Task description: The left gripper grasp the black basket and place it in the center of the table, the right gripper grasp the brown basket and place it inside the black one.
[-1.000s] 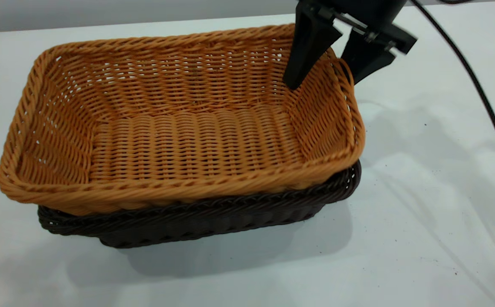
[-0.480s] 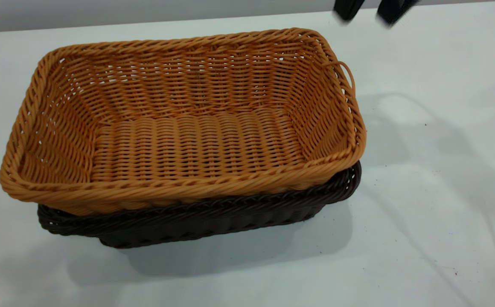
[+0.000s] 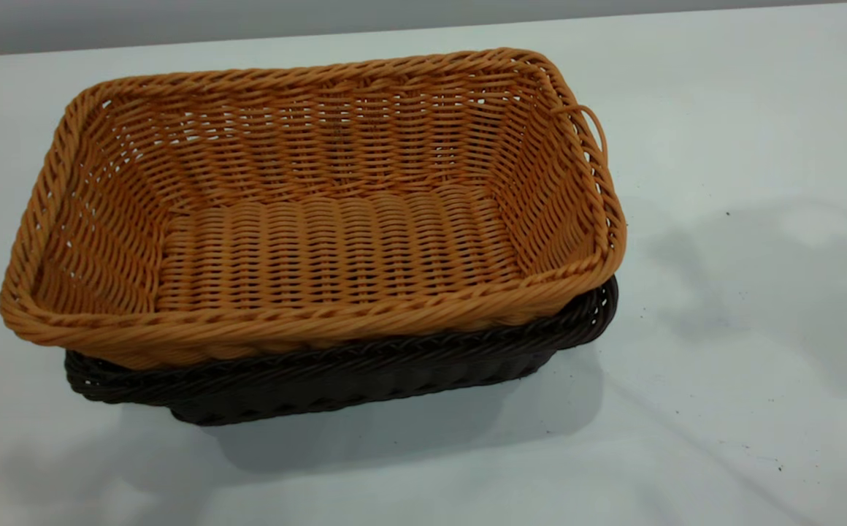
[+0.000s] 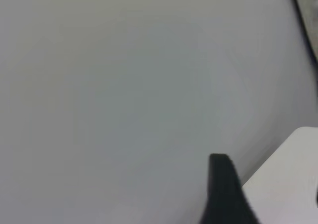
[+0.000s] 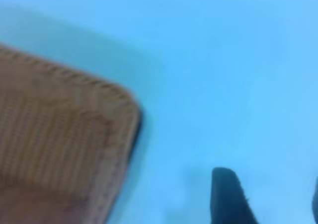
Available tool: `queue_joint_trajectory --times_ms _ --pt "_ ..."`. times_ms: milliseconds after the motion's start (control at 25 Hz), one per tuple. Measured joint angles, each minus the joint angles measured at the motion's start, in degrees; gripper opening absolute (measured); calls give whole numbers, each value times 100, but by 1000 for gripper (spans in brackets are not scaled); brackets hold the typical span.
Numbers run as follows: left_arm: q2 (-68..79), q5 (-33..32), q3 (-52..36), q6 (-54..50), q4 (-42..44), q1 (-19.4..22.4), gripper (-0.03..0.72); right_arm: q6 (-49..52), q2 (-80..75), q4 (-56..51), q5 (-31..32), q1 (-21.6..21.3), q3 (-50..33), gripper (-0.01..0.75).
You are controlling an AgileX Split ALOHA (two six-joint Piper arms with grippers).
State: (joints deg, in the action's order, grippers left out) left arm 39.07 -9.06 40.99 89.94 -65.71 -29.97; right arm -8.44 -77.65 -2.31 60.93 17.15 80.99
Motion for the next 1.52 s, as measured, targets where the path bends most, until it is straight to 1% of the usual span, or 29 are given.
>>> queue_joint_trajectory --times_ms 280,440,560,680,800,920,1040,1320,1440,1520 --pt "-5 -335 0 0 13 0 168 184 1676 1307 529 0 0 241" --pt "-5 -385 0 0 20 0 58 317 2496 1691 571 0 0 175" --pt "-5 -502 0 -63 33 0 10 327 3054 1916 641 0 0 125" --pt "-5 -764 0 -398 184 0 1 361 3620 1955 803 5 0 71" --pt "-5 -1054 0 -772 612 0 1 373 4106 1911 846 5 -12 22" --pt "-5 -1383 0 -1452 1184 0 0 447 4573 1902 913 5 -126 3" --pt "-5 -1882 0 -2316 2020 0 0 455 5058 1794 911 5 -424 1" --pt "-5 -3062 0 -4460 4098 0 -1 221 6324 1336 875 5 -1702 0" --pt "-5 -3566 0 -5202 4796 0 -1 203 6856 1113 786 0 -2371 0" --pt "-5 -3873 0 -5611 5065 0 -1 253 7212 848 631 0 -2869 0"
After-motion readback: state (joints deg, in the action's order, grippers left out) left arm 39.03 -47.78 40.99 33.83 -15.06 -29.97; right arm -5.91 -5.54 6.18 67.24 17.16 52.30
